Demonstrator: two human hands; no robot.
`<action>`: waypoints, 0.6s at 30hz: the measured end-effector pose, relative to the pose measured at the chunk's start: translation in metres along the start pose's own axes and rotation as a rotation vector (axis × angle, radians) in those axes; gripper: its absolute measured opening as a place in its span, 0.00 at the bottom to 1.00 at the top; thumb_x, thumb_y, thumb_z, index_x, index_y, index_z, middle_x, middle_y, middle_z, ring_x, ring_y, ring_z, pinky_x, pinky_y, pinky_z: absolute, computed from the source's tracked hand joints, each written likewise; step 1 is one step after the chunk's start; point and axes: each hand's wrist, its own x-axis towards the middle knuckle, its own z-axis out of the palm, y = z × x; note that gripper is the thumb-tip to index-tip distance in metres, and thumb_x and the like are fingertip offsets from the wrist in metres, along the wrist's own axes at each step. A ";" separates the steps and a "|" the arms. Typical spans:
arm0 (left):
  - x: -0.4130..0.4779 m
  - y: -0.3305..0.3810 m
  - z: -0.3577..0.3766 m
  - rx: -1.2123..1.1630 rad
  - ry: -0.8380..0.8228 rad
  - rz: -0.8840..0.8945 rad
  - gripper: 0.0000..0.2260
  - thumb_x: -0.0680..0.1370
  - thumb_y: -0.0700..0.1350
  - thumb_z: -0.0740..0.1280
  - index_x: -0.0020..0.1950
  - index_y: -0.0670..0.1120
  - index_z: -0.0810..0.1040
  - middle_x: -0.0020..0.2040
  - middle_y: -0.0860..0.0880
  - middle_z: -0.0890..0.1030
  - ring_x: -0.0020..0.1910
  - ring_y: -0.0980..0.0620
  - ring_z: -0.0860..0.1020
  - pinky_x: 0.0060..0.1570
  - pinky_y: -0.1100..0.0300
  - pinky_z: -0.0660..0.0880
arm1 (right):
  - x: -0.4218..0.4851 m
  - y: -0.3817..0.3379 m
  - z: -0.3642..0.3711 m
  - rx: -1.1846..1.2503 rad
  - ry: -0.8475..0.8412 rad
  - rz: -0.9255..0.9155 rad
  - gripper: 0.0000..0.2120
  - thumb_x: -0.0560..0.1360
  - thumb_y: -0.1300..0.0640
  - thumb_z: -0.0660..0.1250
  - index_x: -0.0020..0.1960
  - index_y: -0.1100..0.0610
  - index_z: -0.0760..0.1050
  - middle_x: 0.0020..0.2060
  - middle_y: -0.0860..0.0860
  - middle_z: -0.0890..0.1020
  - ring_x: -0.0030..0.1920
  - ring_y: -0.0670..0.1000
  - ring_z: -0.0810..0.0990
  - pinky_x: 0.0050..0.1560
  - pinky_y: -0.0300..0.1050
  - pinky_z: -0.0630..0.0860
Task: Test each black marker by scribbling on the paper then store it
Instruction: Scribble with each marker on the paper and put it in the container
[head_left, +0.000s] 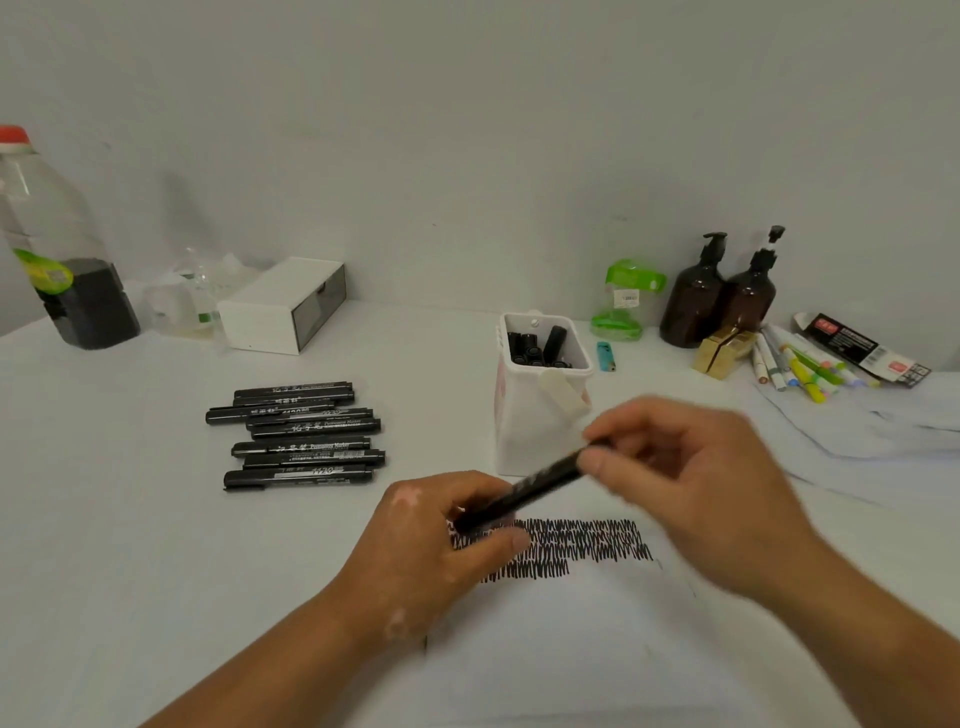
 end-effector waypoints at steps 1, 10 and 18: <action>0.001 -0.003 -0.001 0.010 0.032 -0.027 0.06 0.72 0.53 0.76 0.48 0.58 0.83 0.42 0.62 0.83 0.45 0.58 0.80 0.47 0.67 0.74 | 0.010 -0.007 -0.011 -0.011 0.043 -0.026 0.08 0.69 0.54 0.80 0.44 0.44 0.84 0.32 0.50 0.84 0.30 0.47 0.79 0.36 0.49 0.77; 0.006 -0.013 -0.005 0.045 0.158 -0.105 0.08 0.73 0.47 0.75 0.49 0.58 0.82 0.43 0.67 0.82 0.45 0.62 0.80 0.47 0.72 0.73 | 0.100 -0.063 -0.071 -0.334 0.259 -0.162 0.05 0.69 0.48 0.72 0.45 0.45 0.83 0.33 0.43 0.85 0.34 0.49 0.84 0.36 0.48 0.82; 0.007 -0.013 -0.007 0.031 0.177 -0.130 0.06 0.74 0.45 0.75 0.48 0.55 0.84 0.39 0.63 0.83 0.45 0.63 0.80 0.46 0.73 0.73 | 0.145 -0.053 -0.046 -0.742 0.055 -0.135 0.03 0.71 0.49 0.70 0.44 0.46 0.78 0.35 0.41 0.81 0.38 0.41 0.78 0.34 0.35 0.67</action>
